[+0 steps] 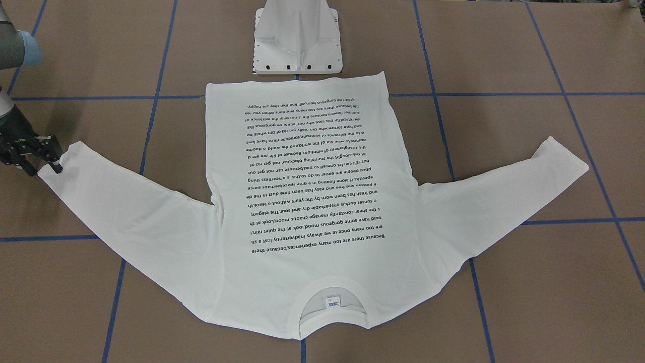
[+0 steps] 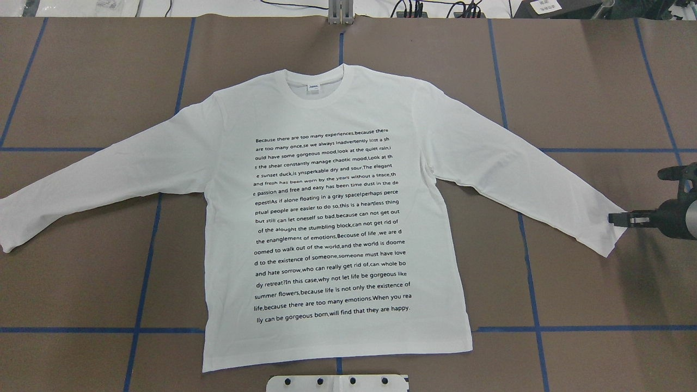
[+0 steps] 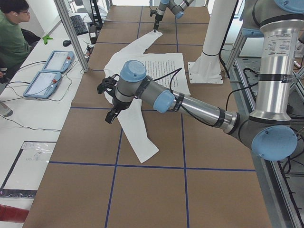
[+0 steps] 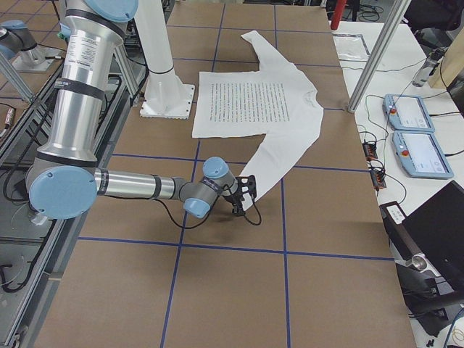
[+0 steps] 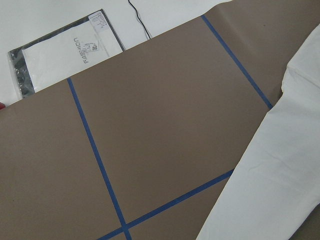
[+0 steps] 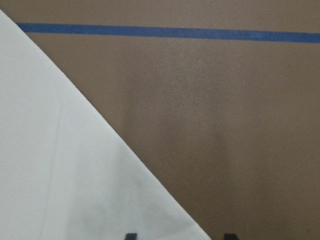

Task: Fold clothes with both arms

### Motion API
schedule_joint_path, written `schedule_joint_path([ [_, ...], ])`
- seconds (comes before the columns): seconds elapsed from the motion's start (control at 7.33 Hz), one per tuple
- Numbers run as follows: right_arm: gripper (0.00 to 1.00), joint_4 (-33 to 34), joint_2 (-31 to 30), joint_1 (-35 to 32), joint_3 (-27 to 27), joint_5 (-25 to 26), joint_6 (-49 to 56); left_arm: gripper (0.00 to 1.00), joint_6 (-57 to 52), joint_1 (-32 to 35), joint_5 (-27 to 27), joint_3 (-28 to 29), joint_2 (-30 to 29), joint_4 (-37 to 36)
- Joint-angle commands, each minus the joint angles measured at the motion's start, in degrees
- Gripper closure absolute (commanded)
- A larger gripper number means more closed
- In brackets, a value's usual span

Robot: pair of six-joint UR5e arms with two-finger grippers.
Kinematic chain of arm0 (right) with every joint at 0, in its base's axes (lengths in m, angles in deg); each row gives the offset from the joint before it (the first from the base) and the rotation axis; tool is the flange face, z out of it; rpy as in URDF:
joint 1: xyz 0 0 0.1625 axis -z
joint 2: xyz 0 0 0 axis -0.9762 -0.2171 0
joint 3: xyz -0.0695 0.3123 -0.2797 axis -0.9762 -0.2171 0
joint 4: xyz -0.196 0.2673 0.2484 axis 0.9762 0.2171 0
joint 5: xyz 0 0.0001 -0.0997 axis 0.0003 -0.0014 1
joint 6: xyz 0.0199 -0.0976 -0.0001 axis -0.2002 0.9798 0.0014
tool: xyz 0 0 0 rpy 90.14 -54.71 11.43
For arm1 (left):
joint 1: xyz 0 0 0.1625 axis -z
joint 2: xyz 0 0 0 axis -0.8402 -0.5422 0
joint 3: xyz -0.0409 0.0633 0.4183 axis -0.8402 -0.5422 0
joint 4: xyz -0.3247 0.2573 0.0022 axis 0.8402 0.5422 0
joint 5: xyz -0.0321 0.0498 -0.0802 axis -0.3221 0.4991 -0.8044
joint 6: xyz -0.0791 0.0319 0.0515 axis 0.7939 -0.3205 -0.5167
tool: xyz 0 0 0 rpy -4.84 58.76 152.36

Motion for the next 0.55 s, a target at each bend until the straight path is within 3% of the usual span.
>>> schedule_joint_path([
  [0.0,1.0,0.04,0.03,0.2,0.39,-0.04,0.0,0.0,-0.01,0.03,0.06,-0.45,0.28,0.0],
  [0.41,1.0,0.99,-1.11,-0.85,5.73,-1.36,0.26,0.0,-0.01,0.03,-0.02,-0.45,0.28,0.0],
])
